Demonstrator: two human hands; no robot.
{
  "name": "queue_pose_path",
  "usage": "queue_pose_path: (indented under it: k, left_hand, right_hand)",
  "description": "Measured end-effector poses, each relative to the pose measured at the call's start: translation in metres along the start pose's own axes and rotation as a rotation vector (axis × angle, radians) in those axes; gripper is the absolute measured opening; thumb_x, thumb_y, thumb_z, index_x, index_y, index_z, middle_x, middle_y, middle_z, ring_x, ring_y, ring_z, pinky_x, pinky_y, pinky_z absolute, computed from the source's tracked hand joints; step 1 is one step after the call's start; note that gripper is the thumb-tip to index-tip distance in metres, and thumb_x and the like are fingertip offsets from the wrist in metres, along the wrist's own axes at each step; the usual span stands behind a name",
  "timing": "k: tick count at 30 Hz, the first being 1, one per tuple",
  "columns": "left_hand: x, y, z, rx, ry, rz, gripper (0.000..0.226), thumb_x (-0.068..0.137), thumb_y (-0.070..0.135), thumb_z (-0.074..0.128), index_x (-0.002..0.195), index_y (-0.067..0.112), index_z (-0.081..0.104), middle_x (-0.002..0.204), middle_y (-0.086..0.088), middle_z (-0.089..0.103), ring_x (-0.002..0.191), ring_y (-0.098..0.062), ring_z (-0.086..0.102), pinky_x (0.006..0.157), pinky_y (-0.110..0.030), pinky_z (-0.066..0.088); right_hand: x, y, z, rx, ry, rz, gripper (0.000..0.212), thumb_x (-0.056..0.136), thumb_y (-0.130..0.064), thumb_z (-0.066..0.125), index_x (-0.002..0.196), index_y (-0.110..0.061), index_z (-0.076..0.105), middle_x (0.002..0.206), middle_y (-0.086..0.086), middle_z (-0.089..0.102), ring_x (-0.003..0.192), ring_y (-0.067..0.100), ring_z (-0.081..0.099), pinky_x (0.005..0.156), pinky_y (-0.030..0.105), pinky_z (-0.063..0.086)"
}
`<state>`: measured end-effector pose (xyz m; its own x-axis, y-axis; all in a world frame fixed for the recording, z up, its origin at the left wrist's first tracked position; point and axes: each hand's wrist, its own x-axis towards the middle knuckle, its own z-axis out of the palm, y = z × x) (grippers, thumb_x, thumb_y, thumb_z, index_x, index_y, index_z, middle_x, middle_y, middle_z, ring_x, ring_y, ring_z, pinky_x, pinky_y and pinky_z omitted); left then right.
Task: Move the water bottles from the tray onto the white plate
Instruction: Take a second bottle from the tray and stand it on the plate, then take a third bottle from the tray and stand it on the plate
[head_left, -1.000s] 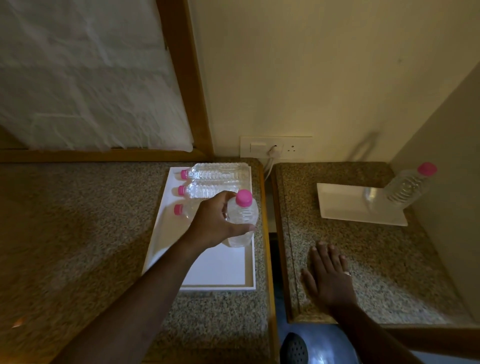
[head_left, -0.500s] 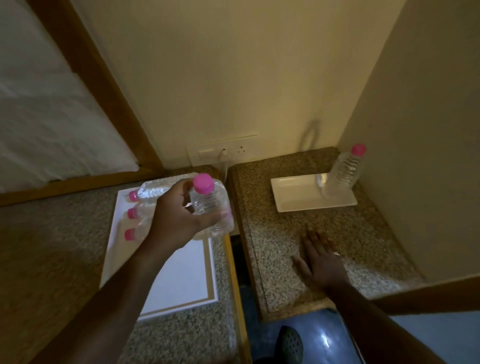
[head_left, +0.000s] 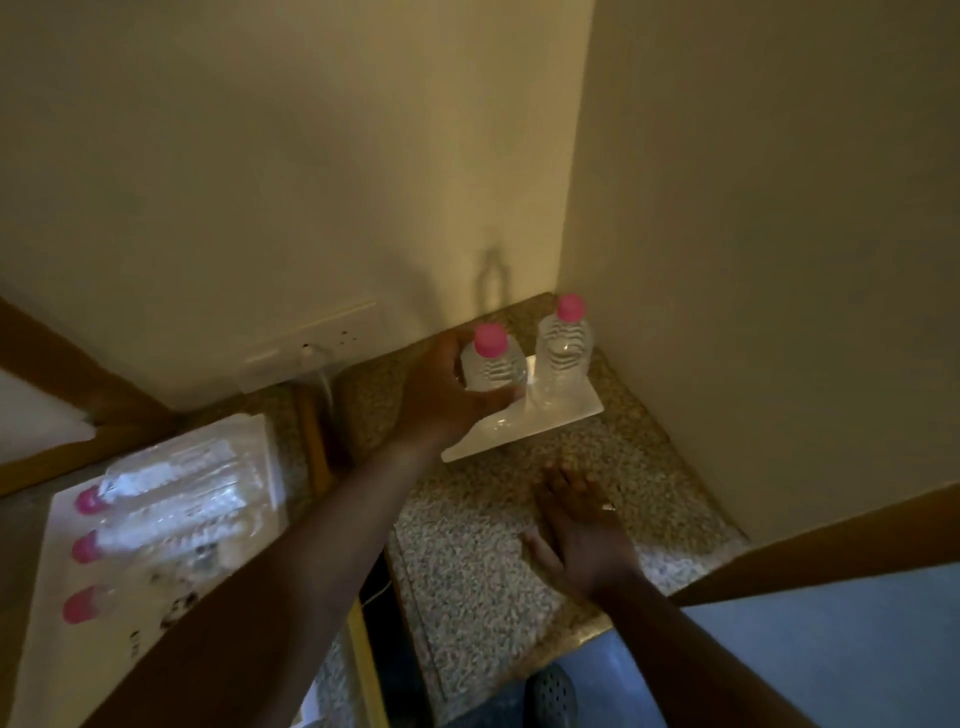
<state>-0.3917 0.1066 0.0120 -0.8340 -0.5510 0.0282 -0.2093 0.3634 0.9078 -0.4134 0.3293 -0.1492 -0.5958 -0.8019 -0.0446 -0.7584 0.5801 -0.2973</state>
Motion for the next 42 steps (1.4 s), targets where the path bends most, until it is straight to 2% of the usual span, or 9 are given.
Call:
queue_pose_path:
  k: [3,7,13,21,27,33,37,40,42]
  left_hand:
    - [0.019,-0.007,0.020,0.032,-0.028,0.002,0.070,0.060,0.033,0.092,0.120,0.018,0.061,0.115,0.000,0.069,0.103,-0.016,0.067,0.088,-0.045,0.057]
    - [0.030,-0.011,0.036,0.010,-0.052,-0.019,0.072,0.062,0.029,0.092,0.125,0.020,0.059,0.117,0.002,0.069,0.106,-0.015,0.066,0.092,-0.044,0.055]
    - [0.038,-0.017,0.045,0.019,-0.051,-0.046,0.070,0.062,0.028,0.092,0.123,0.020,0.060,0.115,0.001,0.068,0.104,-0.015,0.066,0.087,-0.036,0.056]
    - [0.042,-0.021,0.046,-0.048,-0.072,-0.082,0.074,0.064,0.023,0.091,0.128,0.018,0.056,0.120,-0.001,0.067,0.107,-0.016,0.065,0.090,-0.037,0.056]
    - [0.039,-0.020,0.044,-0.076,-0.081,-0.074,0.075,0.064,0.024,0.091,0.130,0.018,0.055,0.122,-0.002,0.067,0.110,-0.016,0.064,0.094,-0.038,0.055]
    - [0.017,-0.030,0.014,-0.029,-0.007,-0.127,0.084,0.061,0.034,0.091,0.134,0.020,0.051,0.133,-0.001,0.058,0.120,-0.017,0.057,0.099,-0.038,0.050]
    - [-0.010,-0.045,-0.022,0.073,0.024,-0.208,0.090,0.062,0.043,0.089,0.138,0.019,0.048,0.136,-0.001,0.055,0.124,-0.020,0.054,0.098,-0.035,0.048]
    - [-0.047,-0.063,-0.063,0.088,0.053,-0.227,0.088,0.061,0.044,0.088,0.136,0.016,0.051,0.135,0.000,0.054,0.126,-0.018,0.052,0.099,-0.032,0.045]
    - [-0.075,-0.074,-0.092,0.137,0.051,-0.186,0.073,0.063,0.048,0.086,0.126,0.019,0.060,0.135,0.001,0.057,0.124,-0.013,0.053,0.099,-0.030,0.047]
  right_hand:
    - [0.000,0.001,0.002,0.002,0.018,0.000,0.071,0.095,-0.066,0.025,0.151,-0.021,0.027,0.160,0.008,0.023,0.148,0.025,0.010,0.117,0.042,-0.003]
    - [-0.001,0.003,0.005,-0.005,0.043,-0.017,0.070,0.097,-0.064,0.027,0.149,-0.018,0.032,0.158,0.008,0.025,0.148,0.026,0.011,0.119,0.042,-0.001]
    - [0.001,0.006,0.009,0.011,0.047,-0.011,0.070,0.096,-0.064,0.031,0.148,-0.018,0.033,0.159,0.008,0.024,0.148,0.023,0.006,0.117,0.049,0.005]
    - [0.001,0.005,0.008,0.013,0.066,-0.017,0.070,0.096,-0.064,0.030,0.147,-0.017,0.035,0.158,0.008,0.022,0.148,0.027,0.013,0.119,0.049,0.006]
    - [0.002,0.008,0.010,0.012,0.035,-0.013,0.071,0.096,-0.065,0.030,0.149,-0.018,0.029,0.159,0.006,0.014,0.149,0.025,0.005,0.119,0.046,0.005]
    - [0.001,0.005,0.005,-0.022,0.002,-0.007,0.071,0.096,-0.066,0.027,0.149,-0.018,0.028,0.159,0.006,0.014,0.149,0.024,0.003,0.119,0.042,-0.003]
    - [0.005,-0.011,-0.002,-0.027,-0.012,-0.027,0.066,0.098,-0.059,0.031,0.140,-0.009,0.046,0.152,0.015,0.037,0.143,0.033,0.027,0.117,0.051,0.018]
    - [0.007,-0.052,0.006,0.013,-0.038,-0.123,0.064,0.099,-0.054,0.030,0.141,-0.009,0.045,0.151,0.016,0.039,0.144,0.032,0.027,0.117,0.052,0.020]
    - [0.010,-0.080,0.010,0.029,-0.061,-0.180,0.067,0.099,-0.055,0.025,0.144,-0.009,0.042,0.153,0.015,0.036,0.145,0.031,0.025,0.118,0.052,0.019]
